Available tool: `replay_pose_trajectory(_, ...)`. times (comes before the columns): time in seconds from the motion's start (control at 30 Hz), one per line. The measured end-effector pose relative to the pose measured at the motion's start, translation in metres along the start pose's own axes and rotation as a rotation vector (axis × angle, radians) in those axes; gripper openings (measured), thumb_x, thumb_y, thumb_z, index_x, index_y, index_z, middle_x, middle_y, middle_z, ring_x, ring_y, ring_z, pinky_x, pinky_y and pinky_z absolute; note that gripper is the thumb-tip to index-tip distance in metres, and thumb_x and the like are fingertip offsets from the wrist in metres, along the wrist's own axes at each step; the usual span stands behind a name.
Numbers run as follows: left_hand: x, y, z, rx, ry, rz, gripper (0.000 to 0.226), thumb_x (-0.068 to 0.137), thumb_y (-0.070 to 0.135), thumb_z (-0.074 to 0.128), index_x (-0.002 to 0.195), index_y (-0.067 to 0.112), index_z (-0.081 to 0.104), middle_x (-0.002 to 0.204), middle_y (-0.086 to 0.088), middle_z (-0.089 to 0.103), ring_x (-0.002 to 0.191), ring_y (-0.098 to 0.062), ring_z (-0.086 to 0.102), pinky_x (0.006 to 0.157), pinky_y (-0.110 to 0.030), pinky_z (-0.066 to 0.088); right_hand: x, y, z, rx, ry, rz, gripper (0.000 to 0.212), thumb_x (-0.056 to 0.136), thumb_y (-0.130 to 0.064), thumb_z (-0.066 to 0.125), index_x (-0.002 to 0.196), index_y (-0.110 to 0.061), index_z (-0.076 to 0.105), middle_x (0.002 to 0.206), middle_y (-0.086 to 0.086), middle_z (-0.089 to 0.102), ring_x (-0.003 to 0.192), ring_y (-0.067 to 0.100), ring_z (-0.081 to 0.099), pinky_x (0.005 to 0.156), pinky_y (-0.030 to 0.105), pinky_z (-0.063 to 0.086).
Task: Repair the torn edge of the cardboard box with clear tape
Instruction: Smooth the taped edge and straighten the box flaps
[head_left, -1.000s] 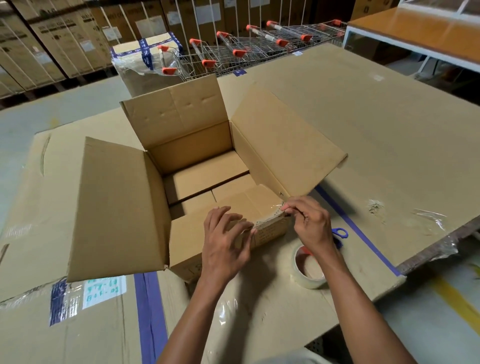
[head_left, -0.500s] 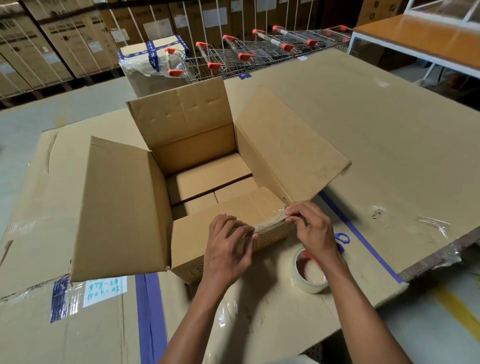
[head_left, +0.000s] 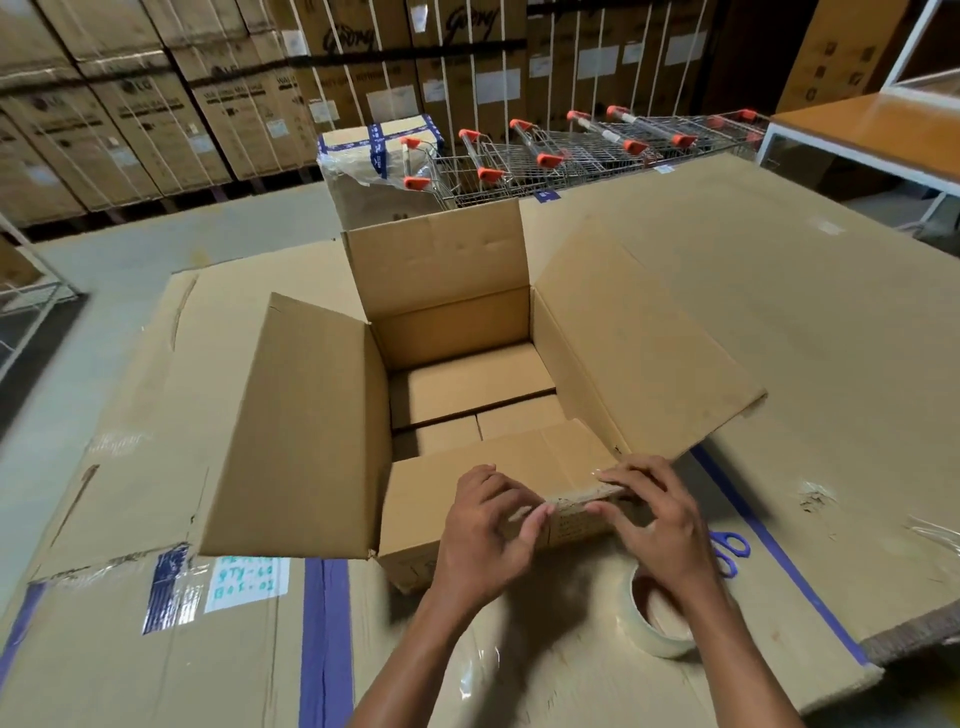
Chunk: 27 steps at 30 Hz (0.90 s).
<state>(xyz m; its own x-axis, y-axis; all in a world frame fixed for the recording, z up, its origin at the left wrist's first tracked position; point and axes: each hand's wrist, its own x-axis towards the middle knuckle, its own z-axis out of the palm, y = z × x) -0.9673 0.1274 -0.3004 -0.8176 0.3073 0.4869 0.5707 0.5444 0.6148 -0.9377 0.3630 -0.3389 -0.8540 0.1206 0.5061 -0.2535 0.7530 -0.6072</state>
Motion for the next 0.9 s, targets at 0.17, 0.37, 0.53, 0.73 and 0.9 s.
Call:
replay_pose_trajectory(0.17,0.040,0.006,-0.031,-0.466,-0.239,-0.677,0.014,0.093,0.033,0.077,0.091,0.019,0.082,0.083,0.004,0.079,0.079,-0.009,0.072,0.071,-0.025,0.058,-0.007,0.005,0.007,0.039,0.064,-0.012,0.032,0.097,-0.032,0.054,0.113,-0.016,0.076,0.121,-0.022,0.055,0.108,0.006,0.056,0.076,0.042,0.062)
replay_pose_trajectory(0.37,0.123,-0.044,-0.050,-0.193,-0.187,-0.818,0.033,0.091,0.038,0.076,0.113,0.014,0.076,0.092,0.001,0.074,0.088,-0.017,0.069,0.081,-0.032,0.055,-0.008,-0.007,0.006,0.092,0.067,0.076,0.038,0.100,-0.037,0.046,0.113,-0.018,0.077,0.122,-0.022,0.054,0.112,-0.002,0.054,0.084,0.024,0.052)
replay_pose_trajectory(0.53,0.179,-0.094,-0.054,0.467,-0.255,-0.671,0.080,0.094,0.035,0.065,0.161,0.015,0.025,0.166,-0.013,0.029,0.150,-0.037,0.029,0.119,-0.051,0.033,-0.010,-0.007,0.008,0.047,0.084,0.069,0.040,0.099,-0.041,0.047,0.110,-0.018,0.079,0.120,-0.008,0.062,0.107,0.018,0.063,0.080,0.030,0.059)
replay_pose_trajectory(0.73,0.201,-0.151,-0.059,0.792,-0.432,-0.419,0.110,0.094,0.034,0.067,0.163,0.019,-0.018,0.169,-0.011,-0.029,0.158,-0.039,-0.015,0.129,-0.053,0.004,-0.005,-0.002,0.013,-0.009,0.082,0.051,0.037,0.098,-0.046,0.048,0.106,-0.027,0.079,0.119,-0.013,0.064,0.098,0.017,0.068,0.067,0.029,0.061)
replay_pose_trajectory(0.9,0.231,-0.175,-0.068,0.827,-0.403,-0.400,0.111,0.094,0.033,0.065,0.161,0.023,-0.022,0.166,-0.012,-0.036,0.156,-0.039,-0.022,0.129,-0.054,0.001,-0.002,-0.001,0.015,-0.047,0.064,0.069,0.043,0.100,-0.050,0.046,0.099,-0.024,0.082,0.113,-0.010,0.067,0.094,0.015,0.069,0.082,0.026,0.056)
